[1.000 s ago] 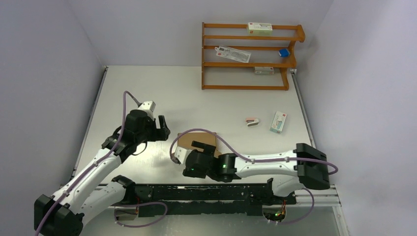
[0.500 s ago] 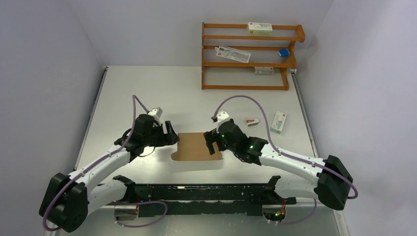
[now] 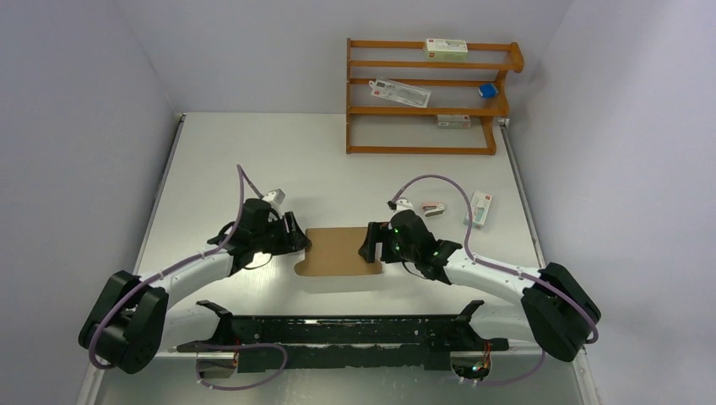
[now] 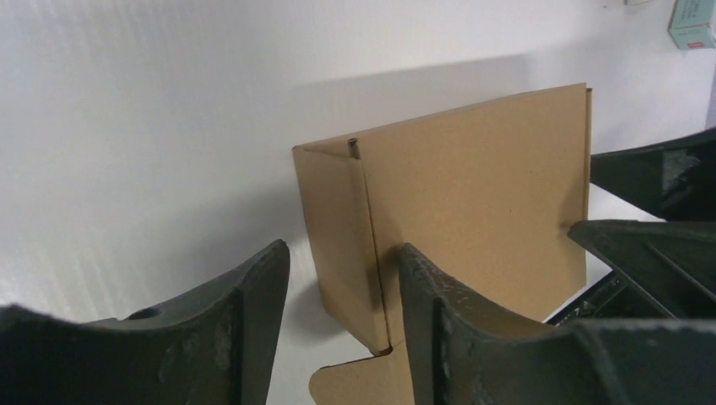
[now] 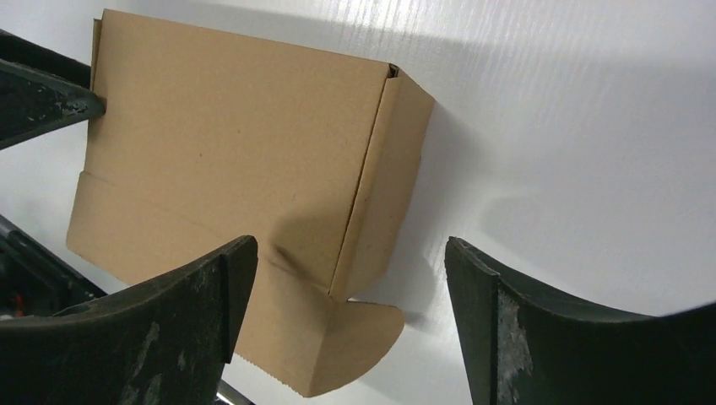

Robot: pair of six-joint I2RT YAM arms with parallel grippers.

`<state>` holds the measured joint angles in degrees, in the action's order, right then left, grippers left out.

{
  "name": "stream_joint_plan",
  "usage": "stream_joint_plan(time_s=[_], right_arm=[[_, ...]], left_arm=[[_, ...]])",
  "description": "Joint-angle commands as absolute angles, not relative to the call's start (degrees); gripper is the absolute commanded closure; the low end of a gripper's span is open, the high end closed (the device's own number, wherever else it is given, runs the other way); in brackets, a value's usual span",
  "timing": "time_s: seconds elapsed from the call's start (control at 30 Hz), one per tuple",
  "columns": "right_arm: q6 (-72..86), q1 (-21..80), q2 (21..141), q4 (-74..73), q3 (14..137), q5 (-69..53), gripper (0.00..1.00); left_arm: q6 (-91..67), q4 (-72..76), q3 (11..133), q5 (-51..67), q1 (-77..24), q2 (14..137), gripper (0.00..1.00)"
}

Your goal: Fold the paper box

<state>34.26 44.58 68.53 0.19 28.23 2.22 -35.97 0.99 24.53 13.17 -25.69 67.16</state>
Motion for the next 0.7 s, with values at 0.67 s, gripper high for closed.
stream_joint_plan(time_s=[0.67], right_arm=[[31.8,40.4,66.6,-4.6,31.3,-11.0,0.27]], left_arm=[[-30.8,-3.0,39.2,5.0,-25.3,73.9,0.34]])
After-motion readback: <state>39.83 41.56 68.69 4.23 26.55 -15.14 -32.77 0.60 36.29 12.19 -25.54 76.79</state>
